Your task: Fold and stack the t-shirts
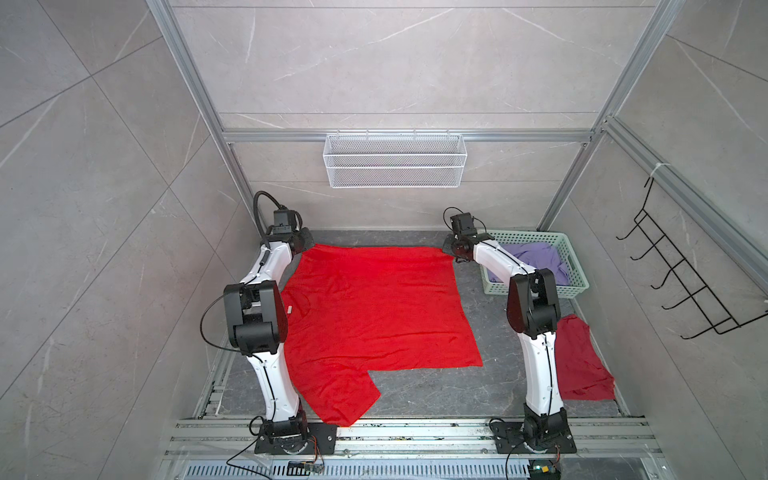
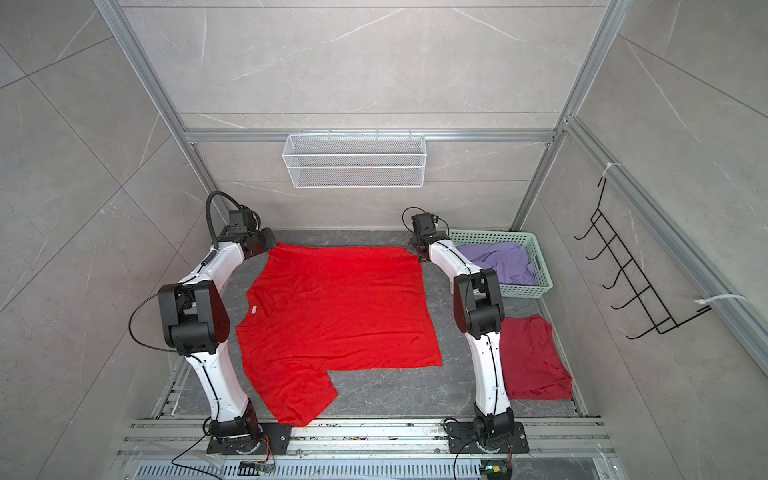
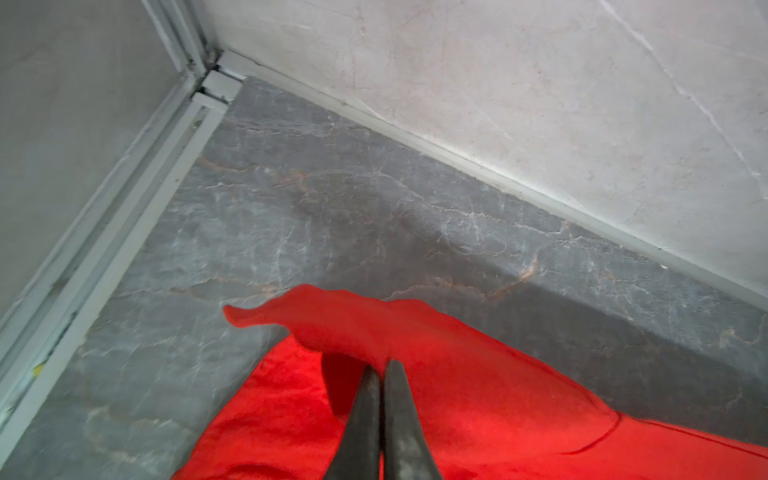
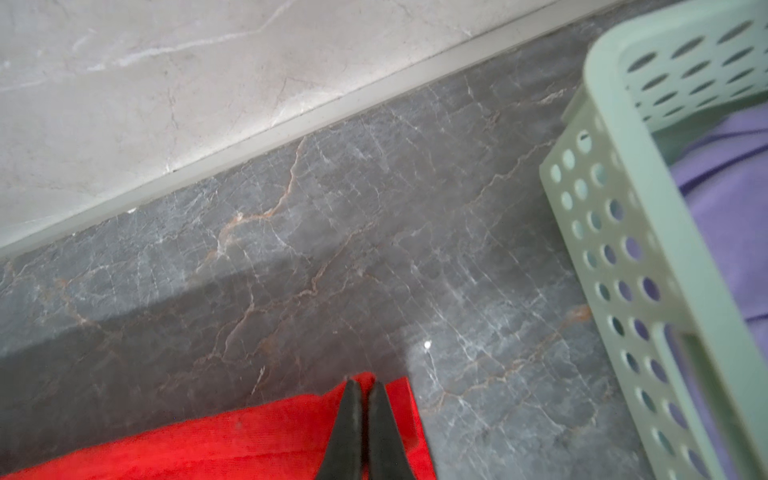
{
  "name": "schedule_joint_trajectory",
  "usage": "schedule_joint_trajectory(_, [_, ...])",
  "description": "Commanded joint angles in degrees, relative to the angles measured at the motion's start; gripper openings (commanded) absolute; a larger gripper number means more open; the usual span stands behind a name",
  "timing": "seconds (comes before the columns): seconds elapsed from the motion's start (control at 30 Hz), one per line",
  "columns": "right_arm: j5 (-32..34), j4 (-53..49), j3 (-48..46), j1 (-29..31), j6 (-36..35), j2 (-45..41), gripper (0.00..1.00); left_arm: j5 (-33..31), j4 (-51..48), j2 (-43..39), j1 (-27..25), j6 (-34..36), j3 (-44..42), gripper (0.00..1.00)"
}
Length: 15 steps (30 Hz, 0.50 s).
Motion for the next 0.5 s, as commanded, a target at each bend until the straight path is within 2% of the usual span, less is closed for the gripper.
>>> schedule_joint_trajectory(0.0, [-0.35,2.34,-2.73,-0.16,-0.60,-4.17,0.00,-3.58,-1.09,-5.27,0.42,0.36,-2.47,0.00])
schedule_joint_trajectory(0.47, [-4.12,6.79,-14.80,-0.14,0.64,-8.84,0.00,-7.27,0.20,-14.64,0.38,-3.15,-17.18,0.00])
